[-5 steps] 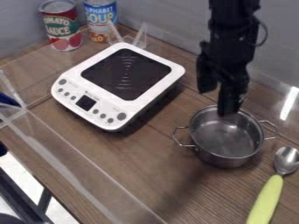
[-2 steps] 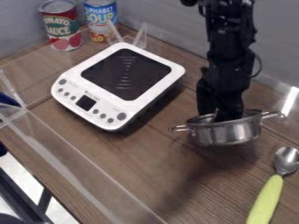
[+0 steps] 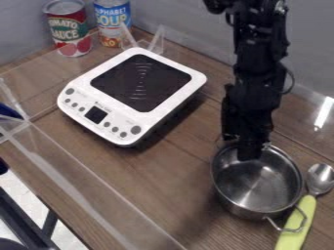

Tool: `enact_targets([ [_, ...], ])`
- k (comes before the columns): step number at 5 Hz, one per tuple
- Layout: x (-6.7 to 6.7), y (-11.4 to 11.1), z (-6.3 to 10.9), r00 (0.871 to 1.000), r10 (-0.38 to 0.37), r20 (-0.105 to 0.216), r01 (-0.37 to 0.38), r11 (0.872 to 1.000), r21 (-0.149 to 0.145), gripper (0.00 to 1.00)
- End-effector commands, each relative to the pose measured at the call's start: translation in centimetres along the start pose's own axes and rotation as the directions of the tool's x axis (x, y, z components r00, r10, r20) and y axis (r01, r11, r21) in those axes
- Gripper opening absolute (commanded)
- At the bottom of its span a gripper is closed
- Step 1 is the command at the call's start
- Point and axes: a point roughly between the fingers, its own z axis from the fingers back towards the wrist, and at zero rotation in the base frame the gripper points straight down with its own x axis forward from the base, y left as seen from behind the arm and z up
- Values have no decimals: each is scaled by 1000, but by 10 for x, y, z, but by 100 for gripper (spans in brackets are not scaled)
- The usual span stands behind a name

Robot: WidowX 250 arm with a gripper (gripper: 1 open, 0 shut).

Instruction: Put silver pot on the white and black stove top

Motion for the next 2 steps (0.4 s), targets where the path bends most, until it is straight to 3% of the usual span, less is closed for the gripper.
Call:
enact_targets([
  [1, 11, 0, 24, 998, -12, 55, 10, 999, 33, 0],
  [2, 13, 1, 29, 999, -13, 35, 12, 999, 35, 0],
])
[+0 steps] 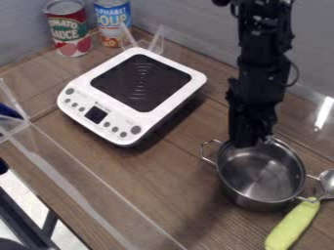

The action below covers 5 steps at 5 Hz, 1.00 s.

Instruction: Put silver pot on the white and black stove top

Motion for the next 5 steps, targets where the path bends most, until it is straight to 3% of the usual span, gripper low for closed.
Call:
enact_targets([
  [1, 13, 2, 30, 999, -7, 42, 5, 999, 40, 0],
  [2, 15, 5, 32, 1000, -11, 26, 10, 999, 38, 0],
  [3, 15, 7, 31, 1000, -6, 22, 6, 999, 40, 100],
  [5, 11, 11, 24, 1000, -16, 7, 16, 999, 43, 100],
])
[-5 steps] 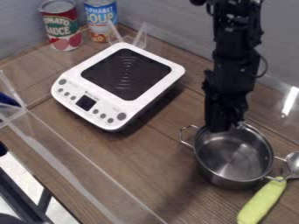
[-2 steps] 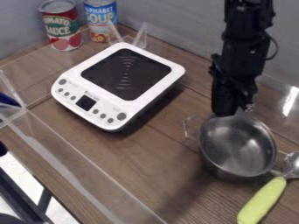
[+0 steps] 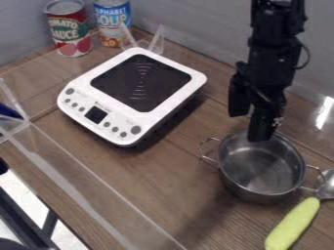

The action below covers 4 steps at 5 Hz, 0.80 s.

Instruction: Put silver pot on the white and black stove top

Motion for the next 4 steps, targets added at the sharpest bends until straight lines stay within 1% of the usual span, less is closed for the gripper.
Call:
enact_targets([
  [1, 0, 3, 3, 1000, -24, 20, 24, 1000, 17, 100],
  [2, -1, 3, -6, 999, -49, 11, 48, 999, 17, 100],
  [3, -2, 4, -9, 998, -58, 4, 58, 998, 12, 0],
  [4, -4, 8, 3, 998, -58, -5, 58, 998, 19, 0],
])
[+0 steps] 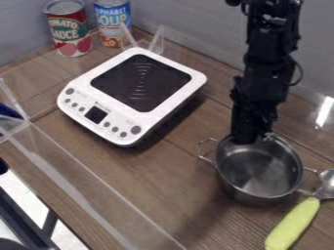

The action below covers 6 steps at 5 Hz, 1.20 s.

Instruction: Put silver pot on the white and black stove top

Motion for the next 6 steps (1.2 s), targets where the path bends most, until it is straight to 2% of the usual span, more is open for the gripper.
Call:
enact_targets([
  [1, -1, 13, 35, 999, -2, 46, 0, 999, 51, 0],
  [2, -8, 23, 62, 999, 7, 38, -10, 997, 74, 0],
  [4, -33, 54, 123, 997, 73, 23, -75, 988, 138, 0],
  [5, -45, 65, 154, 993, 119, 11, -119, 979, 166, 0],
  [6, -59, 76, 177, 984, 177, -1, -174, 968, 179, 0],
])
